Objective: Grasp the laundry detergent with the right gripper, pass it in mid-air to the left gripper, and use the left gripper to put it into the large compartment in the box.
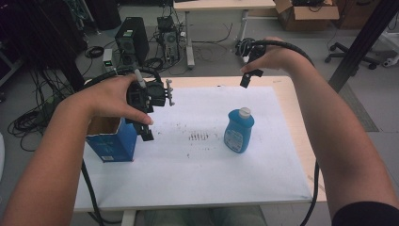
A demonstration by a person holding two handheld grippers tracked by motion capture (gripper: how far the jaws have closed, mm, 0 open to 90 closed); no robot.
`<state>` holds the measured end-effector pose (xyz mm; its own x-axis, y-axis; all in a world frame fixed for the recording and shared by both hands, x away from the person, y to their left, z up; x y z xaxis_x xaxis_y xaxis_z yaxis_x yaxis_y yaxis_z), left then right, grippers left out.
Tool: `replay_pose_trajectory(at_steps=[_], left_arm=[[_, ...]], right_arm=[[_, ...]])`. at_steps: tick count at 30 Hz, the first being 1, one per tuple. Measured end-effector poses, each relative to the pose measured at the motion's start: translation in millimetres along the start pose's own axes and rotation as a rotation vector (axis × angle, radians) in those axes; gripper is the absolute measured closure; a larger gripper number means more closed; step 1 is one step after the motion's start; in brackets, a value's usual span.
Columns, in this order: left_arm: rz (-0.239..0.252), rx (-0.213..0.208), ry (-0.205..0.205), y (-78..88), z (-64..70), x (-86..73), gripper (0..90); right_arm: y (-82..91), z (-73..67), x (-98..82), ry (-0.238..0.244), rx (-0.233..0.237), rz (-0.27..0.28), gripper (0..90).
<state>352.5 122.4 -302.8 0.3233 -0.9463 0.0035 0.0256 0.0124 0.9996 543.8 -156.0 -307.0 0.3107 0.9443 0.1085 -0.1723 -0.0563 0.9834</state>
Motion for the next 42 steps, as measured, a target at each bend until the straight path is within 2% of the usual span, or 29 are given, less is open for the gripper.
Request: replay_pose_trajectory(at_steps=[6,14,16,21,25,42], left_arm=[[-0.002,-0.001,-0.012,-2.4,-1.2,0.9,5.9],[-0.009,-0.008,-0.006,-6.1,-5.0,-1.3,6.1],[-0.006,-0.009,0.003,-6.8,-5.8,-1.6,6.1],[-0.011,-0.007,-0.012,-7.7,-5.3,0.4,6.1],[-0.013,-0.009,-0.006,-7.5,-3.6,1.2,6.0],[-0.021,-0.001,-0.005,-7.6,1.8,1.0,6.2]], right_arm=[[-3.6,1.0,0.0,-0.001,-0.001,-0.005,4.2],[-9.8,4.6,-2.6,-0.011,0.008,-0.004,4.3],[-9.7,4.9,-3.5,-0.012,0.006,-0.008,4.3],[-9.7,4.8,-6.4,-0.012,0.004,-0.006,4.2],[-8.9,3.6,-9.5,-0.016,0.007,-0.001,4.3],[-7.6,-9.0,-40.6,-0.045,0.007,0.012,4.3]])
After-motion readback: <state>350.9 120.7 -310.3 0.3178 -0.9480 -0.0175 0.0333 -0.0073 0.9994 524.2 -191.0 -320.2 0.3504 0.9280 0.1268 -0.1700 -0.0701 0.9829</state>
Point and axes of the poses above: each handheld gripper's, and its own axes: y roughly backward along the jaws, x roughly out of its top, z roughly to its right, the point moved 10 cm from there along -y, roughly forward along the jaws, and after that the axes turned 9 degrees about y, right-handed, at the moved point
